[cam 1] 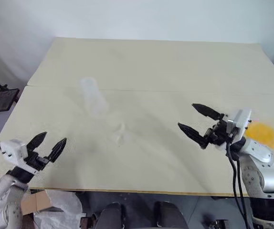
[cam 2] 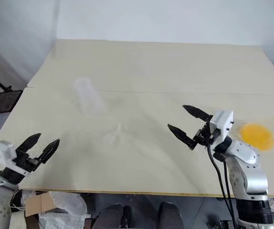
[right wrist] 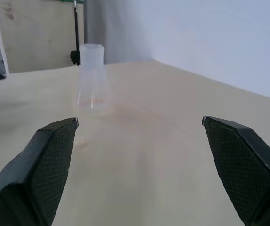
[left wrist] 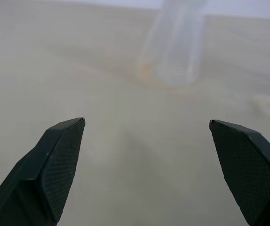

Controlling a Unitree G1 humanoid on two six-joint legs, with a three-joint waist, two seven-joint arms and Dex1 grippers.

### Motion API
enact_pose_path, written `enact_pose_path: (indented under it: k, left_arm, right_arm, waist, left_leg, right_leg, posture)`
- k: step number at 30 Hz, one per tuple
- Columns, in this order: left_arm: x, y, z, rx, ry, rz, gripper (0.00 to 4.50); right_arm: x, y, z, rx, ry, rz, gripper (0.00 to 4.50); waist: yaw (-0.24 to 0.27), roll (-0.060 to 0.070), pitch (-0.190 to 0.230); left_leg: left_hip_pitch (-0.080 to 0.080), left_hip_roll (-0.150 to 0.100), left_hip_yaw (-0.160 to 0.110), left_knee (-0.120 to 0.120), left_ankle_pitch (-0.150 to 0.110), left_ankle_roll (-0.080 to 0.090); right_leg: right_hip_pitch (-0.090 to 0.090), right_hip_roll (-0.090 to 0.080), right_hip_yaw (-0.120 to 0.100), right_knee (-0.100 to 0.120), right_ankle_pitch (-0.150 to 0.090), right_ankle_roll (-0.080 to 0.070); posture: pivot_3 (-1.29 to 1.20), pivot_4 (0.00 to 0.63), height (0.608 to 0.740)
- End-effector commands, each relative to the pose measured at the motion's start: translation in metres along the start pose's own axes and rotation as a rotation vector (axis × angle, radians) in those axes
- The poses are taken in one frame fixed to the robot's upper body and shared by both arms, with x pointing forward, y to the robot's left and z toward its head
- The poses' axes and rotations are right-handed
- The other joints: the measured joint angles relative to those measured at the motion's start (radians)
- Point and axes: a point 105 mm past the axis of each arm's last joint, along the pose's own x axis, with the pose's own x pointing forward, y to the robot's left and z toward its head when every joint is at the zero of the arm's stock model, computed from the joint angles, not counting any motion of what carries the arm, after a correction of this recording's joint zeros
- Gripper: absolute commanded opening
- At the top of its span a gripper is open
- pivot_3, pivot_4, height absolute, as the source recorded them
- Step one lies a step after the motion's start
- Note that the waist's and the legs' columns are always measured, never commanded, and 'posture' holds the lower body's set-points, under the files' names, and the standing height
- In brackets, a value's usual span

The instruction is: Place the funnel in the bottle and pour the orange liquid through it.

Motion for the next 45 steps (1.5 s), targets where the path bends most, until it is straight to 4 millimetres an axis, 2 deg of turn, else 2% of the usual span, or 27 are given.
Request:
enact_pose_path:
  k: [1, 5, 8, 10, 12, 16, 17, 23, 28, 31, 36, 38, 41, 43, 45]
  left_arm:
    - [0.0, -0.006, 0.008, 0.04, -0.035, 0.005, 4.5]
    - [0.033, -0.022, 0.019, 0.0, -0.064, -0.066, 4.5]
    - [0.08, -0.032, 0.042, 0.001, -0.138, -0.111, 4.5]
    - [0.103, -0.038, 0.05, 0.029, -0.139, -0.15, 4.5]
    - [0.117, -0.041, 0.054, 0.047, -0.129, -0.174, 4.5]
    - [0.16, -0.047, 0.077, 0.058, -0.175, -0.188, 4.5]
    - [0.165, -0.048, 0.079, 0.062, -0.173, -0.189, 4.5]
    - [0.184, -0.066, 0.084, 0.054, -0.198, -0.263, 4.5]
    - [0.192, -0.064, 0.08, 0.066, -0.188, -0.258, 4.5]
    - [0.193, -0.066, 0.086, 0.065, -0.224, -0.279, 3.89]
    - [0.192, -0.07, 0.09, 0.079, -0.26, -0.308, 2.41]
    - [0.192, -0.071, 0.091, 0.086, -0.27, -0.314, 2.37]
    - [0.191, -0.082, 0.098, 0.101, -0.311, -0.369, 2.37]
    - [0.191, -0.099, 0.105, 0.125, -0.34, -0.448, 2.37]
    - [0.189, -0.127, 0.111, 0.166, -0.355, -0.58, 2.37]
  right_arm:
    - [0.002, -0.001, 0.004, -0.026, -0.006, 0.003, 4.44]
    - [-0.005, -0.004, -0.001, -0.031, 0.019, -0.001, 4.44]
    - [-0.011, -0.003, -0.007, -0.026, 0.044, -0.004, 4.44]
    - [-0.012, -0.002, -0.01, -0.024, 0.051, -0.009, 4.44]
    - [-0.012, -0.002, -0.011, -0.022, 0.051, -0.016, 4.44]
    - [-0.01, -0.006, -0.01, -0.027, 0.03, -0.052, 4.44]
    - [-0.01, -0.006, -0.01, -0.028, 0.026, -0.056, 4.44]
    - [-0.01, -0.001, -0.012, -0.021, 0.023, -0.066, 4.44]
    - [-0.013, -0.002, -0.012, -0.02, 0.017, -0.091, 4.44]
    - [-0.014, -0.001, -0.014, -0.023, 0.013, -0.104, 4.5]
    - [-0.014, 0.003, -0.017, -0.023, 0.009, -0.115, 4.5]
    - [-0.015, 0.005, -0.019, -0.022, 0.01, -0.117, 4.5]
    - [-0.018, 0.005, -0.02, -0.021, 0.016, -0.132, 4.5]
    - [-0.023, 0.005, -0.02, -0.028, 0.026, -0.154, 4.5]
    - [-0.032, 0.003, -0.018, -0.042, 0.042, -0.19, 4.5]
  waist:
    - [0.009, 0.0, 0.0]
    - [0.023, 0.0, 0.0]
    - [0.025, -0.001, 0.0]
    - [0.02, -0.001, 0.0]
    - [0.012, -0.001, 0.0]
    - [-0.002, -0.002, 0.001]
    - [-0.003, -0.002, 0.001]
    - [-0.003, -0.002, 0.001]
    - [-0.002, -0.003, 0.001]
    - [-0.001, -0.003, 0.001]
    - [-0.001, -0.003, 0.001]
    - [-0.001, -0.003, 0.001]
    - [-0.001, -0.003, 0.001]
    - [0.002, -0.003, 0.001]
    - [0.01, -0.003, 0.001]
  left_leg:
    - [-0.001, 0.0, 0.0, 0.001, 0.0, 0.0]
    - [-0.001, -0.001, -0.001, 0.004, -0.001, 0.0]
    - [-0.001, -0.001, -0.001, 0.005, -0.001, 0.0]
    - [-0.001, -0.001, -0.001, 0.007, 0.0, 0.0]
    - [0.0, -0.001, 0.001, 0.007, 0.0, 0.0]
    - [-0.001, 0.0, 0.002, 0.005, 0.0, 0.0]
    - [-0.002, 0.001, 0.002, 0.006, 0.0, 0.0]
    - [-0.002, 0.0, 0.001, 0.007, 0.0, 0.0]
    - [-0.003, 0.001, 0.001, 0.009, 0.0, 0.0]
    - [-0.003, 0.001, 0.001, 0.009, 0.0, 0.0]
    - [-0.003, 0.0, 0.001, 0.009, 0.0, 0.0]
    - [-0.003, 0.0, 0.001, 0.009, 0.0, 0.0]
    - [-0.003, 0.0, 0.001, 0.009, 0.0, 0.0]
    - [-0.003, 0.0, 0.001, 0.009, 0.0, 0.0]
    - [-0.003, 0.0, 0.0, 0.009, 0.0, 0.0]
  right_leg:
    - [0.0, -0.001, 0.0, 0.0, 0.0, 0.0]
    - [0.001, -0.005, 0.0, -0.003, 0.0, 0.0]
    - [0.001, -0.005, -0.001, -0.002, 0.0, 0.0]
    - [0.001, 0.001, -0.003, 0.004, 0.0, 0.0]
    - [0.001, 0.002, -0.002, 0.005, 0.0, 0.0]
    - [-0.002, 0.004, -0.006, 0.005, 0.0, 0.0]
    - [-0.002, 0.004, -0.008, 0.005, 0.0, 0.0]
    - [-0.001, 0.003, -0.01, 0.005, 0.0, 0.0]
    - [-0.001, 0.003, -0.01, 0.005, 0.0, 0.0]
    - [-0.001, 0.003, -0.01, 0.005, 0.0, 0.0]
    - [-0.001, 0.003, -0.01, 0.005, 0.0, 0.0]
    - [-0.001, 0.003, -0.01, 0.005, 0.0, 0.0]
    - [-0.001, 0.003, -0.01, 0.005, 0.0, 0.0]
    - [-0.001, 0.003, -0.01, 0.005, 0.0, 0.0]
    - [-0.001, 0.003, -0.01, 0.005, 0.0, 0.0]
  posture:
    - [0.0, 0.15, 0.74]
    - [0.0, 0.15, 0.74]
    - [0.0, 0.15, 0.74]
    - [0.0, 0.15, 0.74]
    - [0.0, 0.15, 0.74]
    - [0.0, 0.15, 0.74]
    - [0.0, 0.15, 0.74]
    - [0.0, 0.15, 0.74]
    - [0.0, 0.15, 0.74]
    - [0.0, 0.15, 0.74]
    - [0.0, 0.15, 0.74]
    - [0.0, 0.15, 0.74]
    - [0.0, 0.15, 0.74]
    - [0.0, 0.15, 0.74]
    - [0.0, 0.15, 0.74]
